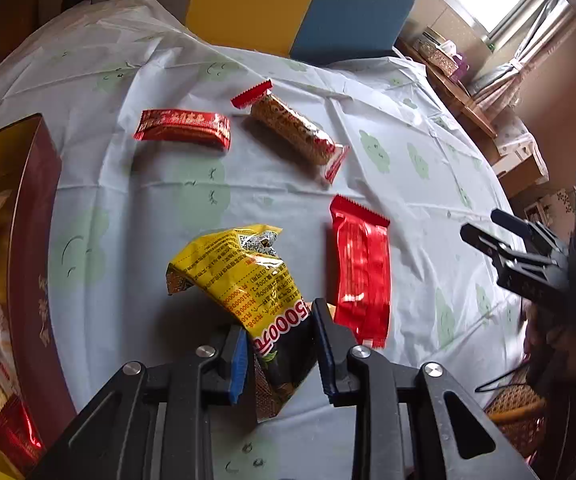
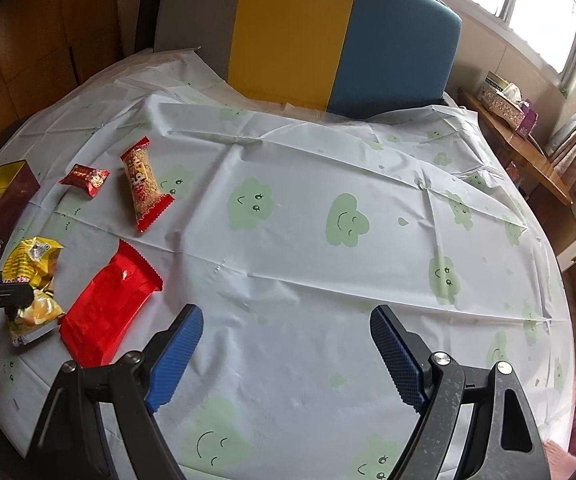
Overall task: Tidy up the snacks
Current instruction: 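Grasp the yellow chip bag with the left tool and lift it, then grasp the chipmunk cereal bar with right tool while left tool holds chip bag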
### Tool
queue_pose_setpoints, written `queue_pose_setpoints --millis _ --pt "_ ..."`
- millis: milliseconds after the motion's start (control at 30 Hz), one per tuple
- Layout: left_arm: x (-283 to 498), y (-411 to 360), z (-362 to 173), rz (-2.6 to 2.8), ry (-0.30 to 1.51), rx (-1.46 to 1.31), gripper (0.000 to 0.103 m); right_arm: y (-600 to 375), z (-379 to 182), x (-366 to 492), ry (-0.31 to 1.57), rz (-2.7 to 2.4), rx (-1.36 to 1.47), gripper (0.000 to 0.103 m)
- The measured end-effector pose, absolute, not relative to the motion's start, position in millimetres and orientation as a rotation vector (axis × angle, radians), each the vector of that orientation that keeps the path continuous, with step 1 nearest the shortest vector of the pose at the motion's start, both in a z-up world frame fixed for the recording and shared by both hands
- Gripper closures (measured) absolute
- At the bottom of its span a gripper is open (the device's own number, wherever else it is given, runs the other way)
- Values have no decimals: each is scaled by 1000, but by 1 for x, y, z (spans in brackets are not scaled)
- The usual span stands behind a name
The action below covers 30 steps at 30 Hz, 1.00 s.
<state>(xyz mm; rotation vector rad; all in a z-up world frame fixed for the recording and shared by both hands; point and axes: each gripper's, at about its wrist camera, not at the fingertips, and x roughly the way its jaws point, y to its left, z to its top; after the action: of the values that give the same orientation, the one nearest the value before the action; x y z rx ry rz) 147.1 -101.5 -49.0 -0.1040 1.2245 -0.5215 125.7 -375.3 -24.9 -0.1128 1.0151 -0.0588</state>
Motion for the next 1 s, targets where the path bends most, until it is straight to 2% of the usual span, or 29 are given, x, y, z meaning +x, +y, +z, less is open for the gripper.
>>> queue_pose_setpoints --millis 300,400,500,600,767,833,900,1000 --pt "135 -86 -42 -540 1205 -162 63 -376 -34 127 1053 -75 -127 17" --pt "141 -80 -42 -520 1234 -248 46 -376 -36 127 1061 -80 -129 17" --pt "149 -78 -44 -478 1247 -298 37 -375 -37 128 1064 -78 -137 17" --pt "157 -82 -46 -410 1246 -285 37 -373 -37 128 1065 -75 -141 17" --pt "156 -106 -56 -335 1218 -77 39 -374 -35 128 1056 -71 -130 17" --pt "149 -110 -66 -335 1236 -31 60 -375 -34 128 1054 -73 -130 17" --pt "140 -108 -67 -351 1203 -24 67 -375 -33 128 1049 -73 -128 17" --pt "121 -109 -65 -392 1140 19 70 -376 -32 128 1039 -76 -124 17"
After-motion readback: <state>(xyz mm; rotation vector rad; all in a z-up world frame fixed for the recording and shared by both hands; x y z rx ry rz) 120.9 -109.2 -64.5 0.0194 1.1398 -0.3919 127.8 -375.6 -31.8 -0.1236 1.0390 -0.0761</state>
